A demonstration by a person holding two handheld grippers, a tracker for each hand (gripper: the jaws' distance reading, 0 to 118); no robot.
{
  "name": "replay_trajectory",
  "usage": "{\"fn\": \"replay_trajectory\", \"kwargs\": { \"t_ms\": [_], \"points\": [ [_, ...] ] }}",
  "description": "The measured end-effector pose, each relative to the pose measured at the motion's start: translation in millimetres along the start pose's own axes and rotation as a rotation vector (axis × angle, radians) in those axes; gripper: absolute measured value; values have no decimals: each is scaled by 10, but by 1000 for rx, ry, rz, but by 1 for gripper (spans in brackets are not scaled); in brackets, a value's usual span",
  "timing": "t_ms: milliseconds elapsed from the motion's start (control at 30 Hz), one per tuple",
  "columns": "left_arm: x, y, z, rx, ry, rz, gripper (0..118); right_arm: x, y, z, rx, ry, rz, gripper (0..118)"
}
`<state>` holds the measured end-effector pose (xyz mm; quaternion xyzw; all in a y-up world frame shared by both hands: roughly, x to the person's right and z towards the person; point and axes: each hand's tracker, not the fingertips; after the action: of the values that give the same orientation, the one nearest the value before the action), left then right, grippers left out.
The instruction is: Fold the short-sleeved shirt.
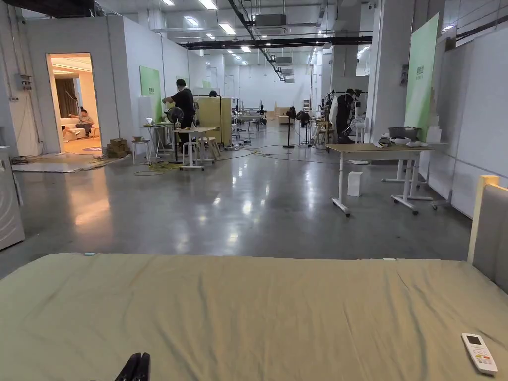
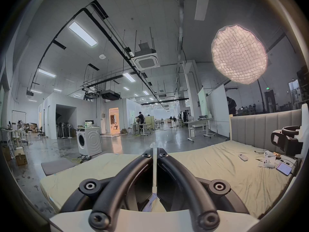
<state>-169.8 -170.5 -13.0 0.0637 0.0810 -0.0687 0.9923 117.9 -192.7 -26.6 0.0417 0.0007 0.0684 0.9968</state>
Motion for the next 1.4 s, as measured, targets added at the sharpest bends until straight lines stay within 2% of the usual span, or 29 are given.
{"fn": "replay_trajectory", "kwargs": {
  "t_ms": [200, 233, 300, 333, 400, 467, 533, 567, 633, 667, 700, 733, 767, 800, 833, 900, 933, 967, 1000, 1067, 1100, 1133, 1167, 1200, 1233, 1267, 1333, 1367, 1400],
  "points": [
    [-14, 14, 3, -32, -8, 42, 3, 15, 0, -6, 0, -1, -13, 1],
    [-21, 10, -10, -37, -9, 34, 3, 16, -1, -8, 1, -1, 1, 1],
    [-32, -2, -75, -52, -3, -79, 3, -7, 14, -35, 4, -6, 119, 1],
    [-7, -12, -122, -60, 25, -204, 3, -61, 10, -63, -3, -23, 242, 1],
    [83, -130, -199, -52, -10, -620, 3, -273, -89, -144, 20, -12, 742, 1],
    [174, -482, -193, 15, -88, -1150, 3, -445, -393, -170, 127, 79, 1318, 1],
    [148, -907, -116, 76, -242, -1555, 3, -393, -765, -160, 151, 205, 1656, 1],
    [147, -1129, -58, 82, -284, -1639, 3, -330, -959, -136, 194, 286, 1792, 1],
    [94, -1428, 57, 22, -486, -1761, 3, -196, -1219, -104, 142, 493, 1959, 1],
    [65, -1549, 119, 39, -541, -1865, 3, -136, -1319, -63, 101, 567, 2046, 1],
    [28, -1641, 161, 113, -545, -1920, 3, -127, -1401, -33, 120, 594, 2095, 1],
    [2, -1680, 195, 152, -582, -1938, 3, -92, -1436, 18, 180, 651, 2106, 1],
    [11, -1652, 196, 137, -576, -1901, 3, -118, -1377, 41, 179, 633, 2056, 1],
    [54, -1579, 160, 90, -516, -1799, 3, -96, -1304, 51, 156, 590, 1999, 1],
    [64, -1435, 100, 20, -479, -1648, 3, -144, -1197, 25, 122, 509, 1887, 1],
    [93, -1082, -75, -131, -378, -1273, 3, -201, -864, -60, 48, 394, 1582, 1],
    [65, -877, -175, -175, -308, -1042, 3, -215, -663, -128, 25, 298, 1364, 1],
    [-7, -624, -292, -208, -276, -780, 3, -163, -474, -166, -25, 190, 1113, 1],
    [-105, -458, -337, -209, -258, -528, 3, -119, -303, -194, -54, 127, 865, 1],
    [-371, -294, -324, -171, -226, 45, 3, 89, -117, -217, -96, 34, 278, 1],
    [-481, -284, -275, -106, -220, 256, 3, 205, -166, -191, -108, 16, 28, 1],
    [-541, -325, -162, 8, -220, 393, 3, 268, -280, -161, -179, -12, -195, 1],
    [-469, -366, -66, 19, -200, 404, 3, 247, -422, -128, -290, -4, -416, 1],
    [-375, -312, -88, -30, -185, 314, 3, 243, -378, -115, -188, 5, -305, 1],
    [-313, -289, -116, -84, -187, 183, 3, 199, -392, -92, -190, -2, -282, 1],
    [-209, -329, -82, -87, -194, 132, 3, 154, -373, -67, -161, -20, -231, 1],
    [-203, -340, -64, -88, -222, 161, 3, 55, -283, -52, -101, 16, -123, 1],
    [-206, -333, -67, -95, -239, 172, 3, 46, -287, -48, -131, 22, -147, 1],
    [-193, -343, -62, -94, -245, 170, 3, 30, -262, -34, -114, 33, -118, 1]
  ]
}}
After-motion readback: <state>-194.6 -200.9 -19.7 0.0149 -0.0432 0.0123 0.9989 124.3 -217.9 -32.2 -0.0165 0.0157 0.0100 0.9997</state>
